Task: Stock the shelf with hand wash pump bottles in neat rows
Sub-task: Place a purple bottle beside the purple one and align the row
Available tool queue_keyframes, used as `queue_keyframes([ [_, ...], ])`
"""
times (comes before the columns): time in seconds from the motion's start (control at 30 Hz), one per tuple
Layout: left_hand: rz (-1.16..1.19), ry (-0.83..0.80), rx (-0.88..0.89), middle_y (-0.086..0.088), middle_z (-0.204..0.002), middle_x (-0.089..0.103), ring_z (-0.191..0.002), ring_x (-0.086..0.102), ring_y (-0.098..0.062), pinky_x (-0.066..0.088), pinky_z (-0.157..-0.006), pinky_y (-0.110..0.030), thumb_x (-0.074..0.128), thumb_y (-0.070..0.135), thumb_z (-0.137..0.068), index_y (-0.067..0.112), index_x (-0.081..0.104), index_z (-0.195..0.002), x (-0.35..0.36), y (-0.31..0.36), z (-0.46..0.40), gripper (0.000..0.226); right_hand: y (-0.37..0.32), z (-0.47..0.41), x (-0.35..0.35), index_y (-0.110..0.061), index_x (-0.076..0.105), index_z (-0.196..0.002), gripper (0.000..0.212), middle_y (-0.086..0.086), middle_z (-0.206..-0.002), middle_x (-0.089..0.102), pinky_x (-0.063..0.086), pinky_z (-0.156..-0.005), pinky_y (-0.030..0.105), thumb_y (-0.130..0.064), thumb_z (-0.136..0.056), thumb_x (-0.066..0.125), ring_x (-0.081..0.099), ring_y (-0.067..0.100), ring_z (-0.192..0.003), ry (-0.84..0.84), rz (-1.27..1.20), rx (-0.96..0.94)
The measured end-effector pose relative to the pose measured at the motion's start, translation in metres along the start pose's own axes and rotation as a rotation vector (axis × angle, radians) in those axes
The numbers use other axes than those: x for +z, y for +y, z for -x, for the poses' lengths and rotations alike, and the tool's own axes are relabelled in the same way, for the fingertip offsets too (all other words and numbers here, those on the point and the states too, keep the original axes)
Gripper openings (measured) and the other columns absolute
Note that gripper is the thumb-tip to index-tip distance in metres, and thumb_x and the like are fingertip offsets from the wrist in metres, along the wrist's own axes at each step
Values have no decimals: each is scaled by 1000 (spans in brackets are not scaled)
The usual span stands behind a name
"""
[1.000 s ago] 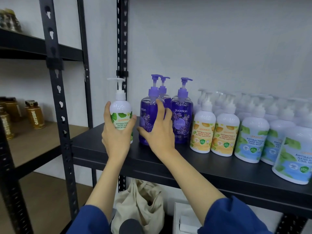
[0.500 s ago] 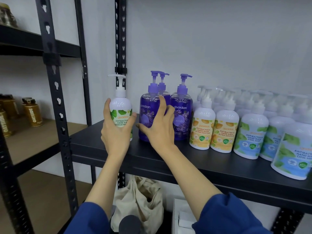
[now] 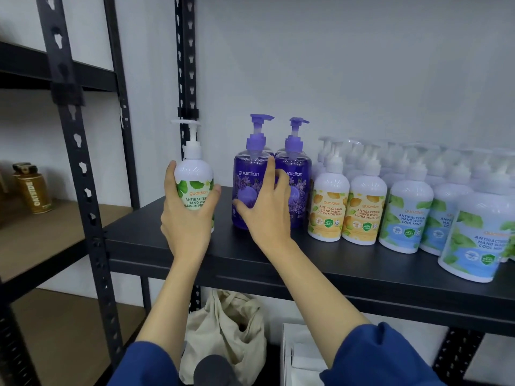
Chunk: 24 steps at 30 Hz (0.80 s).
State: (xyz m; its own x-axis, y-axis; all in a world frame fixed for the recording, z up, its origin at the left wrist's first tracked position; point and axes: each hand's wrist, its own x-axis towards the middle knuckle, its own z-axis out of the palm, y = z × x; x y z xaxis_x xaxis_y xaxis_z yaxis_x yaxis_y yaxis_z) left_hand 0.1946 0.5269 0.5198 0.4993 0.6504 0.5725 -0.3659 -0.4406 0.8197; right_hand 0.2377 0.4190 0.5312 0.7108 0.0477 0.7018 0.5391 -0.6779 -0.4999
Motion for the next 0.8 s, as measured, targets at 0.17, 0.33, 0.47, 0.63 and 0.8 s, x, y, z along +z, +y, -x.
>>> queue_keyframes([
  [0.17, -2, -1, 7, 0, -124, 56, -98, 45, -8, 35, -86, -28, 69, 40, -82, 35, 27, -145, 0, -1, 0, 77, 0, 0, 3, -19, 3, -151, 107, 16, -146, 17, 43, -97, 41, -26, -76, 79, 26, 31, -132, -26, 52, 9],
  [0.33, 5, -2, 5, 0, -123, 56, -98, 45, -7, 34, -86, -27, 69, 41, -82, 36, 27, -145, 0, 0, 1, 77, 2, -2, 6, -23, 6, -151, 102, 15, -140, 22, 47, -91, 40, -24, -78, 77, 33, 30, -127, -2, 87, 9],
  [0.47, 6, -7, 0, 0, -123, 56, -98, 46, -8, 35, -85, -26, 69, 42, -81, 37, 26, -145, 0, -2, 0, 77, 1, -3, 8, -20, 4, -151, 101, 16, -138, 25, 48, -86, 39, -22, -80, 76, 33, 31, -126, -7, 120, 12],
  [0.63, 7, -12, -6, 1, -125, 56, -98, 45, -7, 34, -85, -26, 69, 42, -81, 37, 27, -145, 0, -2, 0, 78, 0, -4, 10, -18, 1, -151, 102, 16, -137, 27, 49, -80, 37, -25, -81, 74, 35, 29, -123, -7, 181, 20],
  [0.8, 4, -15, -14, 1, -124, 56, -98, 45, -7, 34, -86, -26, 69, 42, -81, 38, 26, -145, 0, -3, 0, 77, -1, -7, 11, -17, -3, -151, 102, 15, -137, 28, 49, -79, 35, -28, -83, 72, 35, 28, -121, -22, 235, 30],
])
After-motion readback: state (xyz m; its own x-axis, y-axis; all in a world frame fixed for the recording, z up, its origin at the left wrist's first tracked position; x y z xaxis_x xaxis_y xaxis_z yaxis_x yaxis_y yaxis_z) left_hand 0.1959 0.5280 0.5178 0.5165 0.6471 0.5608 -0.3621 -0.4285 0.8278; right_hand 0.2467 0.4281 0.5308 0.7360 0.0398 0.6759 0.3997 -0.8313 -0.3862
